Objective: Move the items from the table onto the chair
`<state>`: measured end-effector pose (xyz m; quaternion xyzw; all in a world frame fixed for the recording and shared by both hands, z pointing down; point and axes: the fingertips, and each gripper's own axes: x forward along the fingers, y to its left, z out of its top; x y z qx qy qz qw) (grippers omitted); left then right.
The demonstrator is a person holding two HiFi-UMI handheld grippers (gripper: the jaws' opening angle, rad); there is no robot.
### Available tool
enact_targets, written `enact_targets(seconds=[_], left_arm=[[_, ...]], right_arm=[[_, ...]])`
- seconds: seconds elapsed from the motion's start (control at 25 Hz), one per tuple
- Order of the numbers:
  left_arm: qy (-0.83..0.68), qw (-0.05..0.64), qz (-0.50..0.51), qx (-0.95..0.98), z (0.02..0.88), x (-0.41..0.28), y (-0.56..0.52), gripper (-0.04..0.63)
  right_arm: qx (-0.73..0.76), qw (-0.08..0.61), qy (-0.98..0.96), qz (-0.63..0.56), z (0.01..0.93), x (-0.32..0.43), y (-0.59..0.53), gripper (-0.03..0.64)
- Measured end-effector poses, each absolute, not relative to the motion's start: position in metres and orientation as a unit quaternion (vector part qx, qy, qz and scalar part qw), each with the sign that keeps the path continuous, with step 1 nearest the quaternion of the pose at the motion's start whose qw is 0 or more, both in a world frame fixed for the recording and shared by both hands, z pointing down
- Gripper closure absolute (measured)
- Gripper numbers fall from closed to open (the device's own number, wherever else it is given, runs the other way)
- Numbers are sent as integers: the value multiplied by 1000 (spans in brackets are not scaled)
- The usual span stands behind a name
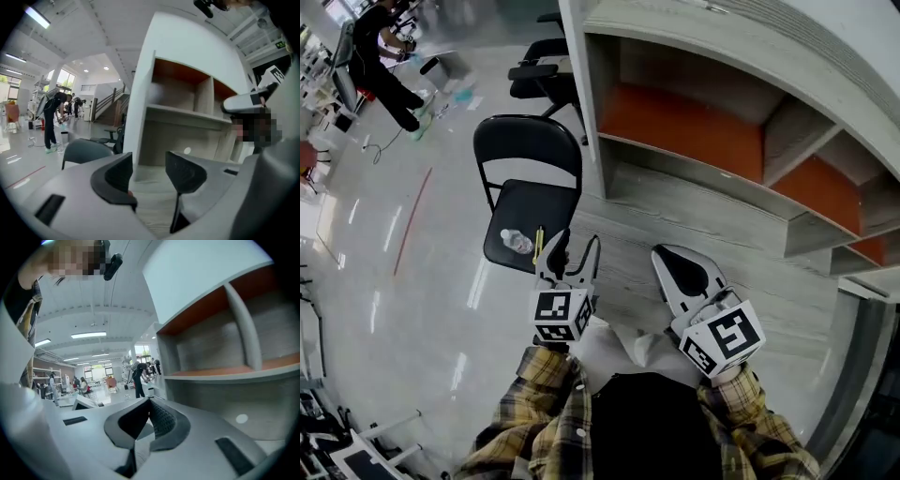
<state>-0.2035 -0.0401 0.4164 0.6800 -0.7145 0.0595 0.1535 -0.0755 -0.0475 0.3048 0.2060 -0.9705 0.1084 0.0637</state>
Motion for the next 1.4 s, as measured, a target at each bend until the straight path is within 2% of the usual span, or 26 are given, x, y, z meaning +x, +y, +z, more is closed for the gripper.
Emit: enact_targets(seconds=[0.24,0.36,0.56,0.8,1.4], left_arm=[[-655,109,40,746,363,-58,-76,533],[-622,105,43,775,353,6,-83,589],[-553,99,70,824,352,94,-80,591],[-514,92,81,849,346,145,-75,592],[-500,97,99,855,346,160,-69,592]], right_arm=[[287,51,-953,87,290,55,-60,600],[325,52,-940,90,295,110,-65,600],[389,60,-914,95,310,178,-63,600],[427,56,-897,94,318,219,-55,600],[441,46,-891,96,318,233,-57,600]])
